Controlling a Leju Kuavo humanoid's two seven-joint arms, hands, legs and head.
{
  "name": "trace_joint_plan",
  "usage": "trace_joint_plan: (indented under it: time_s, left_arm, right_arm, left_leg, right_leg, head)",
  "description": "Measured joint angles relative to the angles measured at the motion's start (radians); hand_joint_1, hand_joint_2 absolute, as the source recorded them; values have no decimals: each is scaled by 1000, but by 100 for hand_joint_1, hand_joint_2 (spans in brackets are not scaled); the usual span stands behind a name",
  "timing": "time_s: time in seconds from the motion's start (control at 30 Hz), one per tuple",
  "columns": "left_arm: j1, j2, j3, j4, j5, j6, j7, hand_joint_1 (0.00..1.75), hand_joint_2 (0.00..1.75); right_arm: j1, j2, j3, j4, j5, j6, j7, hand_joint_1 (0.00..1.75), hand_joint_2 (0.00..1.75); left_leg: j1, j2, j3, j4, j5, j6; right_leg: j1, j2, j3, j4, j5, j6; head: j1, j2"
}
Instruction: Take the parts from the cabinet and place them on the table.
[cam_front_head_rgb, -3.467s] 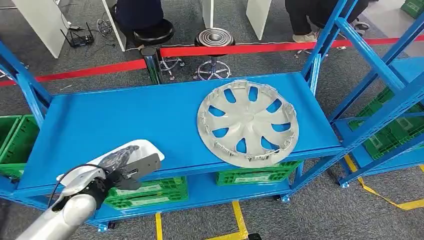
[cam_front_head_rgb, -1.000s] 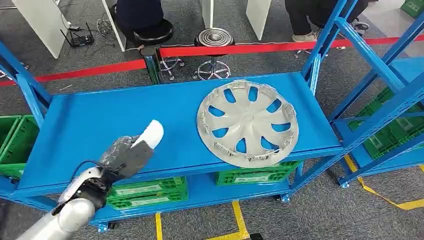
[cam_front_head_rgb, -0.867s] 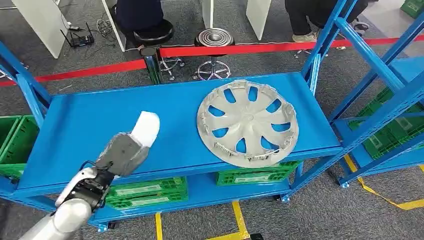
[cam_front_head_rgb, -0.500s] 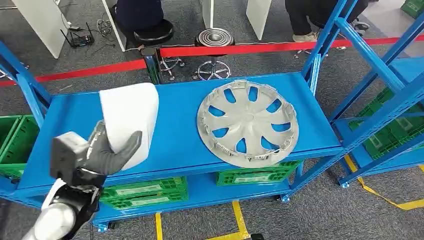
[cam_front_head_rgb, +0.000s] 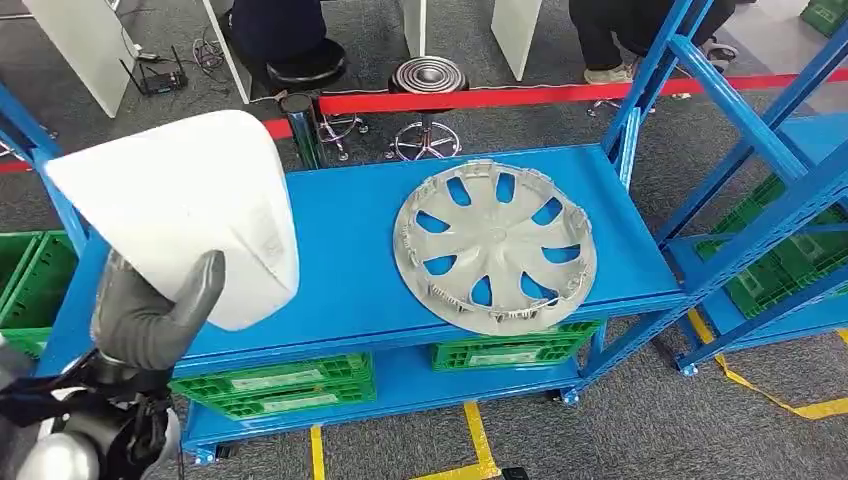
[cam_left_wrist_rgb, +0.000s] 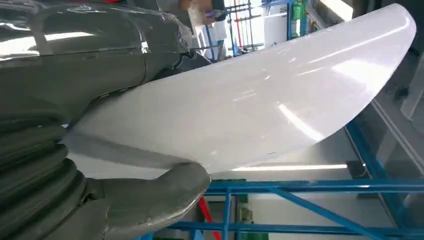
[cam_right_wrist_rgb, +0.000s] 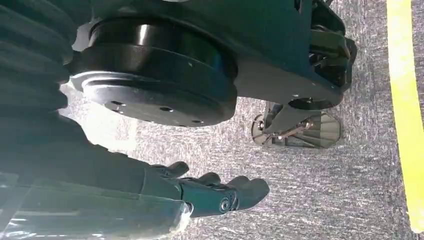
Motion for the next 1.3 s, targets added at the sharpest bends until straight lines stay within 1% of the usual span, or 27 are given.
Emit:
trace_joint_plan:
  time_s: [0.1, 0.3, 0.5, 0.6, 0.73, 0.83, 0.9, 0.97, 1.0, 1.03, 1.07, 1.1, 1.13, 1.17, 1.2, 1.23, 1.27, 1.3]
  left_arm:
    - [1, -2, 2, -21, 16, -1, -30, 175, 175]
    - [0, -5, 2, -72, 3, -2, -35, 175, 175]
    - [0, -6, 2, -105, -48, 1, -21, 175, 175]
    - [0, -6, 2, -113, -54, 1, -19, 175, 175]
    - [0, -6, 2, -117, -54, -1, -9, 175, 175]
    - [0, -6, 2, -118, -54, -8, -4, 175, 175]
    - [0, -6, 2, -119, -54, -9, -3, 175, 175]
    - [-1, -5, 2, -121, -54, -9, -3, 175, 175]
    - [-2, -5, 2, -121, -54, -10, -3, 175, 175]
    - [-2, -6, 2, -123, -54, -10, -2, 175, 175]
    - [-5, -6, 1, -125, -54, -12, -1, 175, 175]
    - [-7, -6, 1, -125, -54, -12, 0, 175, 175]
    - [-6, -7, 1, -125, -54, -12, 1, 175, 175]
    - [-6, -7, 0, -125, -54, -13, 3, 175, 175]
    - [-6, -7, -1, -124, -54, -15, 5, 175, 175]
    - [-6, -7, -2, -124, -54, -17, 7, 175, 175]
    - [-6, -7, -3, -124, -54, -18, 9, 175, 175]
    - [-6, -7, -3, -124, -54, -19, 10, 175, 175]
  right_arm:
    - [0, 0, 0, 0, -3, 0, -3, 0, 175]
    - [0, 0, 0, 0, -13, -2, -3, 0, 175]
    - [0, 0, 0, 0, -20, -3, -3, 0, 175]
    - [0, 0, 0, 0, -21, -4, -4, 0, 175]
    - [0, 0, 0, 0, -21, -5, -6, 0, 175]
    - [0, 0, 0, 0, -23, -5, -6, 0, 175]
    - [0, 1, 0, 0, -23, -5, -6, 0, 175]
    - [0, 2, 0, 0, -23, -5, -6, 0, 175]
    - [0, 2, 0, 0, -23, -5, -6, 0, 175]
    - [-1, 2, 0, -1, -23, -5, -7, 0, 175]
    - [-1, 2, 0, -1, -24, -5, -8, 0, 175]
    - [0, 2, 1, -1, -24, -5, -8, 0, 175]
    - [0, 1, 1, -1, -25, -5, -9, 0, 175]
    - [0, 1, 1, 0, -27, -5, -9, 0, 175]
    - [0, 1, 1, 0, -29, -5, -9, 0, 175]
    - [1, 0, 2, 0, -31, -5, -9, 0, 175]
    - [0, 0, 2, 0, -31, -5, -9, 0, 175]
    - [0, 0, 3, 0, -31, -5, -9, 0, 175]
  left_leg:
    - [0, 0, 0, 0, 0, 0]
    - [0, 0, 0, 0, 0, 0]
    - [0, 0, 0, 0, 0, 0]
    - [0, -1, 0, 0, 0, 0]
    - [-4, -2, 0, 2, -1, 2]
    - [-9, -2, 0, 2, -2, 8]
    - [-13, -3, -1, 3, -2, 14]
    - [-17, -3, -2, 3, 2, 22]
    - [-17, -3, -1, -4, 8, 30]
    - [-7, -1, 3, -19, 17, 40]
    - [-11, 0, 4, -24, 21, 44]
    - [-11, 1, 3, -25, 23, 48]
    - [-14, 2, 2, -25, 23, 49]
    - [-17, 2, 1, -24, 24, 50]
    - [-19, 1, 0, -24, 25, 51]
    - [-21, 0, -1, -24, 26, 51]
    - [-23, -1, -1, -24, 27, 50]
    - [-24, -3, -1, -24, 29, 48]
  right_leg:
    - [0, 0, 0, 0, 0, 0]
    - [0, 0, 0, 0, 0, 0]
    - [0, 0, 0, 0, 0, 0]
    - [0, 0, 0, 0, 0, 0]
    - [-4, 0, 0, -2, 2, 3]
    - [-9, 0, 0, -4, 3, 6]
    - [-13, 0, 1, -8, 5, 13]
    - [-17, 1, 4, -15, 13, 25]
    - [-17, 2, 6, -19, 17, 30]
    - [-21, 0, 3, -15, 5, 31]
    - [-17, -5, -6, 10, -20, 28]
    - [-15, -4, -29, 67, -59, 25]
    - [-13, -4, -59, 143, -98, 24]
    - [-11, -4, -89, 218, -130, 22]
    - [-9, -4, -110, 266, -140, 21]
    - [-9, -4, -108, 266, -125, 18]
    - [-8, -4, -88, 228, -90, 14]
    - [-7, -4, -54, 161, -47, 8]
  head:
    - [0, 0]
    - [0, 0]
    - [0, 0]
    - [0, 0]
    - [-2, 0]
    - [-2, 0]
    - [-3, 0]
    - [-3, 0]
    - [-5, 0]
    - [-3, 0]
    - [2, 0]
    - [9, 0]
    - [13, 0]
    - [14, 0]
    - [15, 0]
    - [16, 0]
    - [18, 0]
    - [18, 0]
